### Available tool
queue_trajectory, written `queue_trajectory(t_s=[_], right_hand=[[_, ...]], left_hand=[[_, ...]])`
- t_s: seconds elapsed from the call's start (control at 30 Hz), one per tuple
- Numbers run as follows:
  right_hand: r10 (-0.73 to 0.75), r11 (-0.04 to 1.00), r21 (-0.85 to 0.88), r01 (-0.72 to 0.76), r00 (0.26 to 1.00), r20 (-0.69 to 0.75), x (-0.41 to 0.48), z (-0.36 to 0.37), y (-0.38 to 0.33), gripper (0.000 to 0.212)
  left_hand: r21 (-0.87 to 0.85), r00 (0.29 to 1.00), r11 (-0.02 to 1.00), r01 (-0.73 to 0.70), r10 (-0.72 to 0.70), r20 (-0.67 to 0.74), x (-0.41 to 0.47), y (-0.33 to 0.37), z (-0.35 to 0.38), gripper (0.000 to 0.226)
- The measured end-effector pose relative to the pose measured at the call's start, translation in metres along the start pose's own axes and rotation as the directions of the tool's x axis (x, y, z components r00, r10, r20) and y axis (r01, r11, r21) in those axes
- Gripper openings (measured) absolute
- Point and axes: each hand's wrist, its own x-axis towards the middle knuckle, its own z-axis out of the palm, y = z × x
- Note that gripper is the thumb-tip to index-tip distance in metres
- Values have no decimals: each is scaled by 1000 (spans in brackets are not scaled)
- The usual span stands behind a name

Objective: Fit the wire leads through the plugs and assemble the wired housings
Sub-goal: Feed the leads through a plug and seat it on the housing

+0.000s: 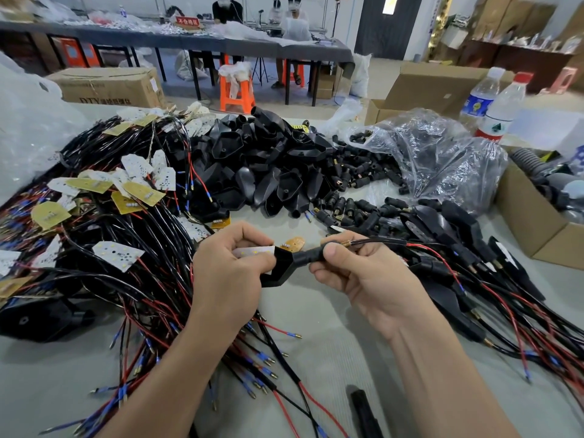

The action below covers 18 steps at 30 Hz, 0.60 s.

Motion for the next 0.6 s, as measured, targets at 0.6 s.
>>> queue_trajectory(t_s=[0.6], right_hand=[[-127, 971, -205, 123, 992, -8, -4, 24, 12, 13]], left_hand=[[-124, 997, 989, 77, -73, 37, -1, 0, 0, 21]])
